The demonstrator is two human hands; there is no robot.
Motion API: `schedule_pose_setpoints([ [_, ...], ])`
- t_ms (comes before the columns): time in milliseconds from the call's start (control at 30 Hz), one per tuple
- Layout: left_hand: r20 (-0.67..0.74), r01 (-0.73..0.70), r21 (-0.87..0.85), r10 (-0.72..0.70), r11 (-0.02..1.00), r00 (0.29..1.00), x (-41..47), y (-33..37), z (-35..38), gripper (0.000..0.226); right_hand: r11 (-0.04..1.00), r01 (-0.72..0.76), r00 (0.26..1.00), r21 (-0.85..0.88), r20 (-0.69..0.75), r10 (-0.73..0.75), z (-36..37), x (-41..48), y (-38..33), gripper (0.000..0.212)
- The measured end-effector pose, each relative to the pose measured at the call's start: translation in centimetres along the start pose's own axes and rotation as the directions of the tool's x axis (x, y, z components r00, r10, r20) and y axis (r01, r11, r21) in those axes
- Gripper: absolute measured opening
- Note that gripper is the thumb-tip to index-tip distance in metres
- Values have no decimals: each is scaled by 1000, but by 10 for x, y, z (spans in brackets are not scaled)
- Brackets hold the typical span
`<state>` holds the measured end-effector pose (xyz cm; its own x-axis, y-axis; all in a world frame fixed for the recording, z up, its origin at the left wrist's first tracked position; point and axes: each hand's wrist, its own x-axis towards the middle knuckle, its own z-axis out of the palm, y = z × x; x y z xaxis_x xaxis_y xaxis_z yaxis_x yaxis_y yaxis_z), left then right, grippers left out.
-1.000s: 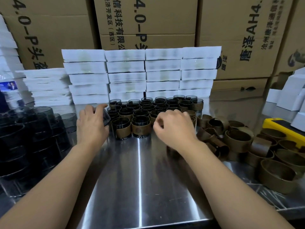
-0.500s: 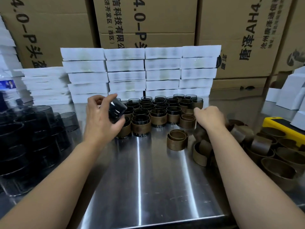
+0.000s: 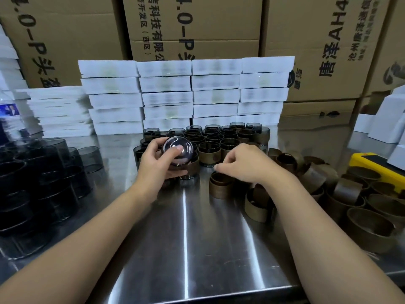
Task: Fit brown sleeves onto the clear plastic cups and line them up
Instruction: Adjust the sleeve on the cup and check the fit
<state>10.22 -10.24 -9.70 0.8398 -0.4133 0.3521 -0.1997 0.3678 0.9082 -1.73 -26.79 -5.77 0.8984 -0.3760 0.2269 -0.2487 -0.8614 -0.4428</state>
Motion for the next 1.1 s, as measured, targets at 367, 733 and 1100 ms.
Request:
schedule_pose_setpoints([
  [367, 104, 225, -275, -204, 935, 973, 7, 1, -15, 19, 948, 130, 991, -291, 56, -118, 18, -1, -6, 18],
  [733, 344, 446, -132, -381, 885, 858, -3, 1, -11, 45, 993, 105, 992, -59, -62, -108, 15, 0, -8, 3],
  [1100, 337, 458, -90, -406, 884, 849, -3, -1, -12, 46, 895, 120, 950, 429, -312, 23, 9, 1, -18, 22],
])
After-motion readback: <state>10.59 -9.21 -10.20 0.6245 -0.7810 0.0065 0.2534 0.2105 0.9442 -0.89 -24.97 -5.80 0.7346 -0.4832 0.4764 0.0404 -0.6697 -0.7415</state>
